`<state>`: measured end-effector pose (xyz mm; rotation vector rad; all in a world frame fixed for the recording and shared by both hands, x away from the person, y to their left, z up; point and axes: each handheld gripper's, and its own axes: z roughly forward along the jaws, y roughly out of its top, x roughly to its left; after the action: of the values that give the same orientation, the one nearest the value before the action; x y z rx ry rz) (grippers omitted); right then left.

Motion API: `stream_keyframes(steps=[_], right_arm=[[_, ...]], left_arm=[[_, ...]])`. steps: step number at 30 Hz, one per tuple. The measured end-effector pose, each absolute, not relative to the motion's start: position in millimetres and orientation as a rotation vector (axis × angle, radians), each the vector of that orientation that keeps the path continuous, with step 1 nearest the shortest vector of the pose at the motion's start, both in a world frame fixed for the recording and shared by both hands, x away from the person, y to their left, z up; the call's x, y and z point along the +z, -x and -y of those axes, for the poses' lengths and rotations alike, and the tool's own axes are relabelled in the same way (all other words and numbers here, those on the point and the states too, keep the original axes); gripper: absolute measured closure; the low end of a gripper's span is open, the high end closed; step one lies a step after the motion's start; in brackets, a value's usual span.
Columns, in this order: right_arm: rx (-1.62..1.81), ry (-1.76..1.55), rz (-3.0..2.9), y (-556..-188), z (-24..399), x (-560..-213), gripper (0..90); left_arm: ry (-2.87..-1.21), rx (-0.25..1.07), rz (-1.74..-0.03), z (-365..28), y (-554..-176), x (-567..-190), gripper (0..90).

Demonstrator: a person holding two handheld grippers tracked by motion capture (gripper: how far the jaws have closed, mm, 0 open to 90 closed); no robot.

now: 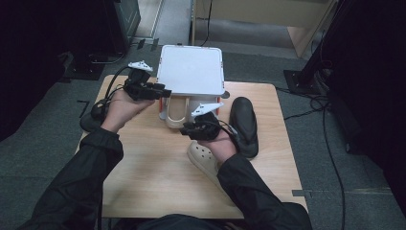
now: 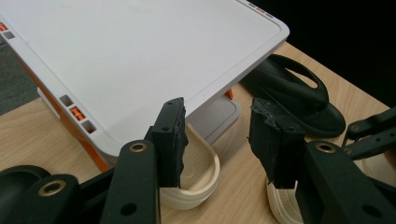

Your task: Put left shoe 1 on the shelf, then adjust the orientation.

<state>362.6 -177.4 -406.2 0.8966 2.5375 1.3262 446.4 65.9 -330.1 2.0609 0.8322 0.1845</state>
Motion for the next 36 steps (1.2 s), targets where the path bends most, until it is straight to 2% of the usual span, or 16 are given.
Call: stream_keyframes(steps=[11, 16, 32, 36], right_arm=[[1.323, -0.923, -2.52, -350.3, 229.6, -410.8, 64.8], [1.331, -0.932, -2.506, -344.6, 253.8, -418.9, 66.0], [1.308, -0.97, -2.469, -336.4, 288.9, -433.4, 65.8], [1.284, -0.988, -2.461, -332.4, 299.2, -437.6, 69.7]], left_arm=[[-2.038, 0.192, -0.837, -58.5, -426.8, -336.1, 54.2], [-2.036, 0.194, -0.858, -61.8, -409.8, -351.7, 51.6], [-2.059, 0.174, -0.862, -53.1, -367.7, -402.4, 49.6], [-2.06, 0.153, -0.858, -46.2, -358.8, -412.4, 51.6]])
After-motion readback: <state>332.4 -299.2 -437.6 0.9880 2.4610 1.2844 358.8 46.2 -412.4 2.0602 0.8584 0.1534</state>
